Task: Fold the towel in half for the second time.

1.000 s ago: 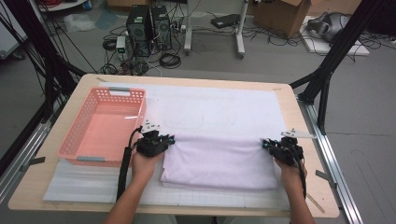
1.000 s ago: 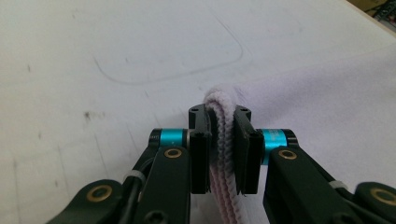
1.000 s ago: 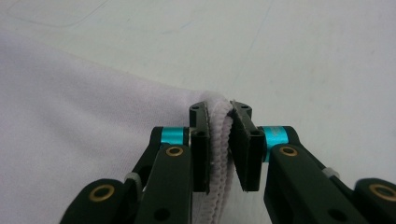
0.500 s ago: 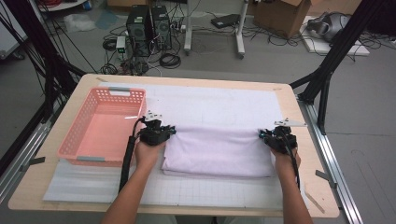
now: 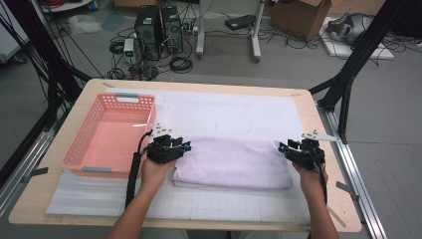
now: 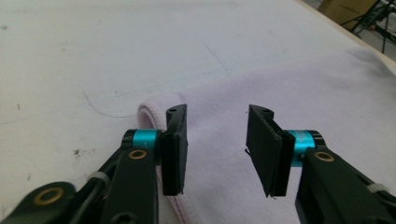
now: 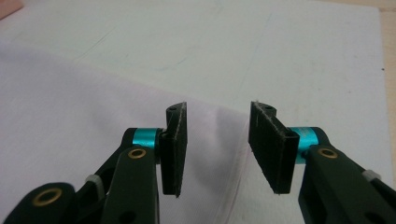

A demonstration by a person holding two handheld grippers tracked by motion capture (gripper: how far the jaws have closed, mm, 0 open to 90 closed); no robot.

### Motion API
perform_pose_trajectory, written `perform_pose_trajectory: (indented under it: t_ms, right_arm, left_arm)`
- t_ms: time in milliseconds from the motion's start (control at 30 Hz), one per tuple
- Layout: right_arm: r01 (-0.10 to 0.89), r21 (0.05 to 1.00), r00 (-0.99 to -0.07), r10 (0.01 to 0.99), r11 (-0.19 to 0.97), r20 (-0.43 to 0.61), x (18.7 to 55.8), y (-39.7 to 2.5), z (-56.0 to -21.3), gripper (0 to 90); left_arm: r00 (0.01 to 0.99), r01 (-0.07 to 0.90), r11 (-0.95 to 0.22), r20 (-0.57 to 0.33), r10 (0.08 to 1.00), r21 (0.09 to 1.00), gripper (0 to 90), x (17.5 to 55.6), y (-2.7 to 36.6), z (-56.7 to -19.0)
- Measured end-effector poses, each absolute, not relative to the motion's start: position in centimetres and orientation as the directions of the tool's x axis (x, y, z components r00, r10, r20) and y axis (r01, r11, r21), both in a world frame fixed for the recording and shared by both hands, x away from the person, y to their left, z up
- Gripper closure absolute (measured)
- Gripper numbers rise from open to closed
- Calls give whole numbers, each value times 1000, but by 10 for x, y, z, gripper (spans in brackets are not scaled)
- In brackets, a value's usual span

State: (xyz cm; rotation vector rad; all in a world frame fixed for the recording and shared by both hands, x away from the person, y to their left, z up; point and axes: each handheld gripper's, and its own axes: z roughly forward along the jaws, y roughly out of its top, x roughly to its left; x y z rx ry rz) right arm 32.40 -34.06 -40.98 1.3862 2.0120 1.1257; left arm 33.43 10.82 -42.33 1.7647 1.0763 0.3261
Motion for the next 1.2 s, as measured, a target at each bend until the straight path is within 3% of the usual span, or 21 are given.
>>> perform_pose_trajectory:
  t_ms: [267,700,967,1100,1200]
  right_arm:
    - [552,799,-470,880,239,62,286,-339,-416,631]
    - [599,745,-504,861,293,66,243,-332,-440,689]
    - [561,763,-501,865,320,6,232,-345,-444,708]
    - [564,779,-467,884,274,27,226,-351,-439,616]
    - [541,809,-449,892,229,47,217,-354,-431,543]
  left_arm:
    - [613,532,-155,-253,748,833,712,304,115,-435]
    - [661,518,-260,-188,727,815,716,265,117,-451]
    - [652,517,-255,-183,736,817,772,254,127,-452]
    - [647,511,-215,-207,734,833,747,248,131,-451]
    - [650,480,-182,-209,731,858,651,243,135,-446]
